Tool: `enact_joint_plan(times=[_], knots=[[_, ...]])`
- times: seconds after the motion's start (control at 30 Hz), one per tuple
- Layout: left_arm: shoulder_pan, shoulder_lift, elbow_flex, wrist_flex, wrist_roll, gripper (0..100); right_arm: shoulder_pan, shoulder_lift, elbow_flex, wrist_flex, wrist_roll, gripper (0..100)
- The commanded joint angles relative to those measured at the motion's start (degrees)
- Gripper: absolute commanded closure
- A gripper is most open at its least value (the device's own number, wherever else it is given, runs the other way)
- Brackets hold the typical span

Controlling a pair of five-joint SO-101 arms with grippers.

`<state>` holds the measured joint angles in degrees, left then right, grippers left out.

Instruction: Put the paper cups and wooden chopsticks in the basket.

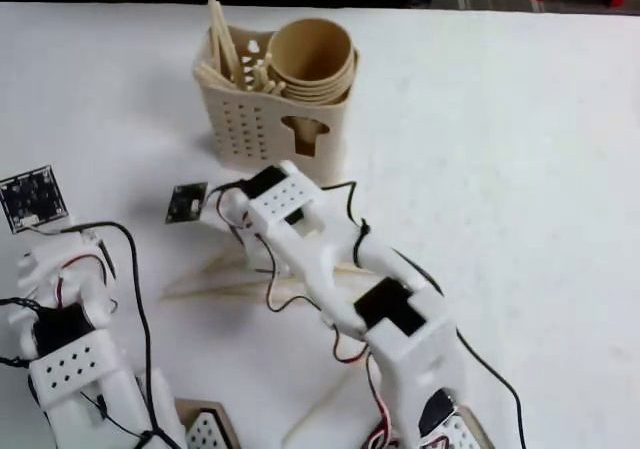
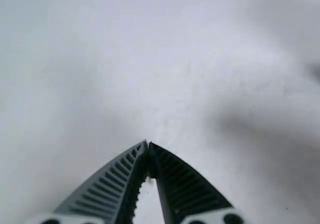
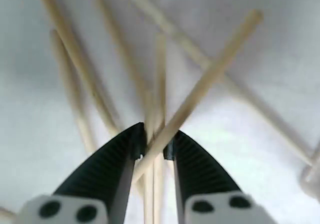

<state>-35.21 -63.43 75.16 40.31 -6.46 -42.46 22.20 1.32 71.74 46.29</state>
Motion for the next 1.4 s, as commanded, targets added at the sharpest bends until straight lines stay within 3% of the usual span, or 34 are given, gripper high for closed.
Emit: enact_joint_plan(times=[0.0, 0.37, 0.93, 1.37], knots=[[-0.13, -1.45, -0.44, -1.41, -0.53, 98, 0.04, -9.89, -1.67, 2.33, 0.00, 97.9], [-0.13, -1.45, -0.35, -1.41, -0.53, 98, -0.13, -29.76, -1.76, 4.18, -4.22, 97.9], [-0.13, -1.45, -0.35, -1.41, -0.53, 98, -0.04, -38.20, -28.92, 1.45, -26.37, 97.9], [-0.13, -1.45, -0.35, -1.41, -0.53, 98, 0.22, -36.44, -33.41, -24.92, -28.75, 97.9]])
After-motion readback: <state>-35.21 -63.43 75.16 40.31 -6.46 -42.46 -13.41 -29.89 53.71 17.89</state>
